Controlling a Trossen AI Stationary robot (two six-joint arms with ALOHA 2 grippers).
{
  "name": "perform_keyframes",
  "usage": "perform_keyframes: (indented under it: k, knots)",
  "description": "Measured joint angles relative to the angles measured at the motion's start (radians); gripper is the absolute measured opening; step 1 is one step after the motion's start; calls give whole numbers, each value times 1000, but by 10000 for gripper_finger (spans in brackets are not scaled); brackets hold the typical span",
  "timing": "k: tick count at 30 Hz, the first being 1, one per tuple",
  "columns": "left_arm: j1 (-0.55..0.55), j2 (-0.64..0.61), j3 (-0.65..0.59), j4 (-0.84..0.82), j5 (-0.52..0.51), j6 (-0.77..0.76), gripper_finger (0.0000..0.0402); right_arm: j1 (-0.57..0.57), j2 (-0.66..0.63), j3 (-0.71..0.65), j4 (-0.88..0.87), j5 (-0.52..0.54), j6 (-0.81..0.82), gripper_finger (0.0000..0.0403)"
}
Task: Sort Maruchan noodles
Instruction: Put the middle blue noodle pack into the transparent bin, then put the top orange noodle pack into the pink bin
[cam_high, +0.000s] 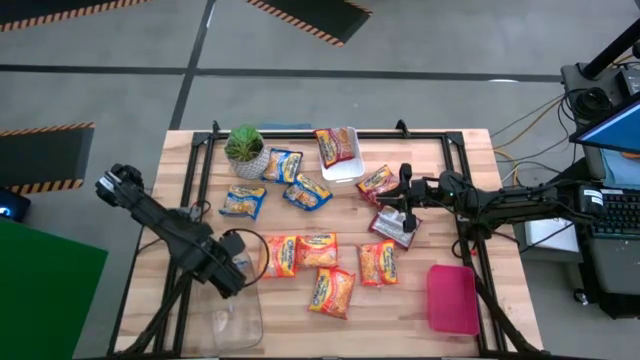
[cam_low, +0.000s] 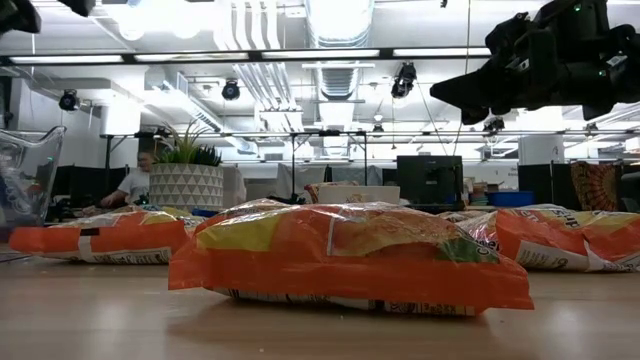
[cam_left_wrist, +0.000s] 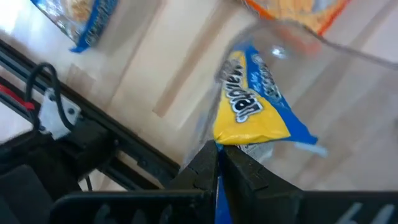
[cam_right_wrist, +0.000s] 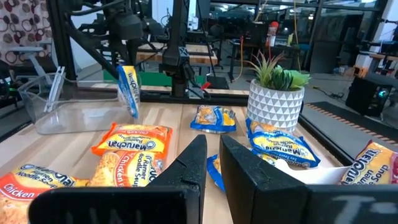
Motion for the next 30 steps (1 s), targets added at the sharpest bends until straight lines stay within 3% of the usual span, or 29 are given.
perform_keyframes:
  k: [18,24,30]
  knots:
    - [21,0,13,-31,-138,12,75,0,0,0,0,0,0,34]
    - [22,0,39,-86,-266,15,82,0,0,0,0,0,-4,34]
    - [24,0,85,14,-540,149,82,0,10,0,-1,2,-58,34]
